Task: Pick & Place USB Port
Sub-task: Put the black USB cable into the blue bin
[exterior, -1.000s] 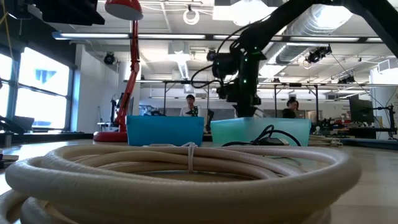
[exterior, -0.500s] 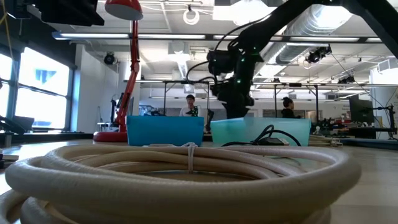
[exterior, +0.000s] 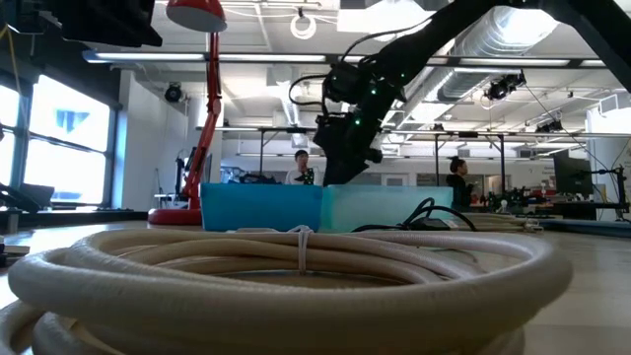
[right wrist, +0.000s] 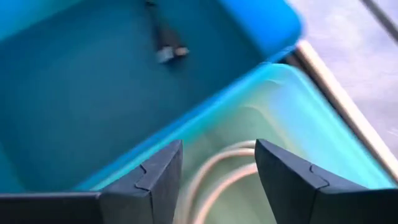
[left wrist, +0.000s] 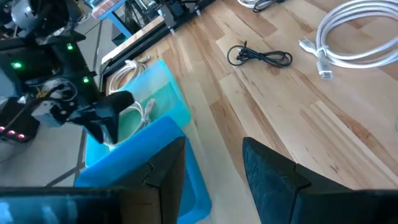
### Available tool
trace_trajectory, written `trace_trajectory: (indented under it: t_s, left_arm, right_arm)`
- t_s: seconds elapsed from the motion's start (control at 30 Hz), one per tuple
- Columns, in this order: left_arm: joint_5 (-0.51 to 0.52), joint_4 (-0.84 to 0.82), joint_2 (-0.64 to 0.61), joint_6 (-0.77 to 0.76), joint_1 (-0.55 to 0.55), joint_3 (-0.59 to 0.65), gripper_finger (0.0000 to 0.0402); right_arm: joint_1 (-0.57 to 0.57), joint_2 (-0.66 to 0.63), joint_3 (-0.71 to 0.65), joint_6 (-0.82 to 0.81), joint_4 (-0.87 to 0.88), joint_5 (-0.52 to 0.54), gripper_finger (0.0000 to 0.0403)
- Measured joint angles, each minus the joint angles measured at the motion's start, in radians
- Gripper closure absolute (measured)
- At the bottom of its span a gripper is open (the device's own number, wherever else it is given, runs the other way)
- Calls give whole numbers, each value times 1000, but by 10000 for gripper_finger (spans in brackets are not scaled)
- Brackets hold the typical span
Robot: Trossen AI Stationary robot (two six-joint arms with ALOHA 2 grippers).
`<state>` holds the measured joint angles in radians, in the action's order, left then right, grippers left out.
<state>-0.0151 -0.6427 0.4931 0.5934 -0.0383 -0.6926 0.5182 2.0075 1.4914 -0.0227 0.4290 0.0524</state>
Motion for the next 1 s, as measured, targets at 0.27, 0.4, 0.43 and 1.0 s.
trace_trajectory:
  t_s: [0.27, 0.4, 0.43, 1.0]
  left_arm:
    - [0, -19, 0, -5, 0, 0, 247]
    - [0, -22, 0, -23, 0, 0, 247]
    - [0, -29, 0, -23, -1, 0, 247]
    - [-36, -54, 2, -34, 0, 1, 247]
  right_arm:
    - [28, -6, 0, 2, 24, 43, 228]
    - [21, -67, 0, 34, 74, 1, 231]
    - [19, -91, 0, 47, 95, -12, 230]
    - [-183, -488, 0, -109, 789, -102, 234]
